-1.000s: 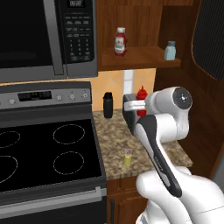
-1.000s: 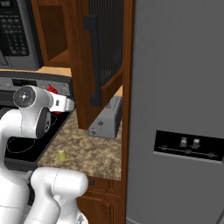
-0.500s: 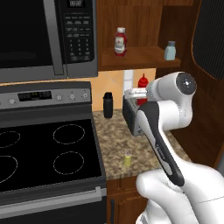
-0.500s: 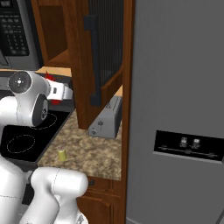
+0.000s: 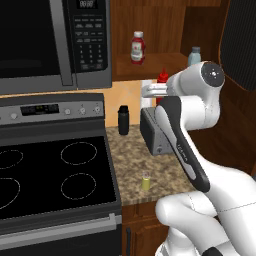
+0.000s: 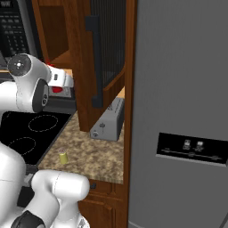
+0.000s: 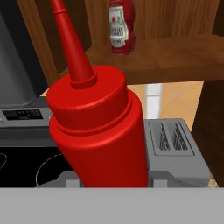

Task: Put the shaker and condiment bottle from the counter next to their counterparts in the cabinet.

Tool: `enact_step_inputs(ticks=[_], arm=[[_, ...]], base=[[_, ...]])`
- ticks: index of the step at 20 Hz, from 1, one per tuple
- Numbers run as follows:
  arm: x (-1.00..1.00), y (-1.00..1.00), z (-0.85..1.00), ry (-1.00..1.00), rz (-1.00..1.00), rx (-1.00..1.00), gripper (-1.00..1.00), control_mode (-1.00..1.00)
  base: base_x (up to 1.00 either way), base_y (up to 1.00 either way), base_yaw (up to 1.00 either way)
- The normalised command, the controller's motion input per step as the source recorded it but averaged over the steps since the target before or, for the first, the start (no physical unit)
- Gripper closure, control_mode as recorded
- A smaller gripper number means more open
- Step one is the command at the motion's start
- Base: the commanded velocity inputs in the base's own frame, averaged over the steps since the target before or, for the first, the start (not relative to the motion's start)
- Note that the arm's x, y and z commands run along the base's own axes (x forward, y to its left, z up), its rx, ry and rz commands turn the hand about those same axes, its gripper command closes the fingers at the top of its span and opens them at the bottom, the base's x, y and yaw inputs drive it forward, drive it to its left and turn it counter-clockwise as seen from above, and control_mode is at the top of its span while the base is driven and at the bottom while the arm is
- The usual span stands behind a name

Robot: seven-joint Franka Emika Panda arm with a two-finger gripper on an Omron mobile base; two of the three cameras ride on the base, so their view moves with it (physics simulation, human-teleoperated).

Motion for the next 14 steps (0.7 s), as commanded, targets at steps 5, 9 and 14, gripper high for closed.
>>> enact_step_inputs(ticks=[5, 9, 14], arm=[[0.32, 0.0, 0.33, 0.0, 0.0, 0.0, 1.0, -1.0], [0.23, 0.0, 0.21, 0.0, 0.0, 0.01, 1.0, -1.0], [0.17, 0.0, 0.16, 0.0, 0.0, 0.03, 1.0, -1.0]], base=[[0.0, 0.0, 0.0], [0.0, 0.0, 0.0], [0.0, 0.0, 0.0]])
